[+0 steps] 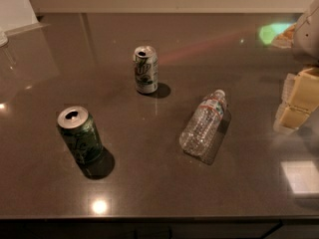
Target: Move green can near water bottle
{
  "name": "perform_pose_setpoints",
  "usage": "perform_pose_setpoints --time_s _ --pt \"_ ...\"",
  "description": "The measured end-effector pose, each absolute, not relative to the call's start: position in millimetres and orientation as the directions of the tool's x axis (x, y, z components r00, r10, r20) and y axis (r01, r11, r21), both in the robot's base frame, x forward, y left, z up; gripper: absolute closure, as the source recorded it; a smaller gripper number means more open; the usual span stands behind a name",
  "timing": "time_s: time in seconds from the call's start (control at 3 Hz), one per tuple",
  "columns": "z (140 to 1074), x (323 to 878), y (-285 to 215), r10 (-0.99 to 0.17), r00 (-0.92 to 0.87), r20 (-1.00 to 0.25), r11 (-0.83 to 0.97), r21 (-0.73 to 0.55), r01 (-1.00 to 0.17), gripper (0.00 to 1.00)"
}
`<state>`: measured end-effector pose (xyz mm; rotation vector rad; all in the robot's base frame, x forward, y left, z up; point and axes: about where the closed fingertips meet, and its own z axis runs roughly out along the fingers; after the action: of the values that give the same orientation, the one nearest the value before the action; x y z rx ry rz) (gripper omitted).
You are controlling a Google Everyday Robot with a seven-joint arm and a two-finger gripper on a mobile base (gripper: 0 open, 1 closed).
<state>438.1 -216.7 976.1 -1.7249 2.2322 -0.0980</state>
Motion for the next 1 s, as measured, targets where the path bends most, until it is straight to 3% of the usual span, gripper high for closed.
perform_pose_setpoints --time_s 0.67,1.0 --pt "978.6 439.0 -212.3 -0.953 -0.206 -0.224 0.260 -0.247 -0.933 0.00" --pt "980.1 444.3 -186.9 -0.943 -0.150 -0.295 0.225 -0.239 -0.945 0.00"
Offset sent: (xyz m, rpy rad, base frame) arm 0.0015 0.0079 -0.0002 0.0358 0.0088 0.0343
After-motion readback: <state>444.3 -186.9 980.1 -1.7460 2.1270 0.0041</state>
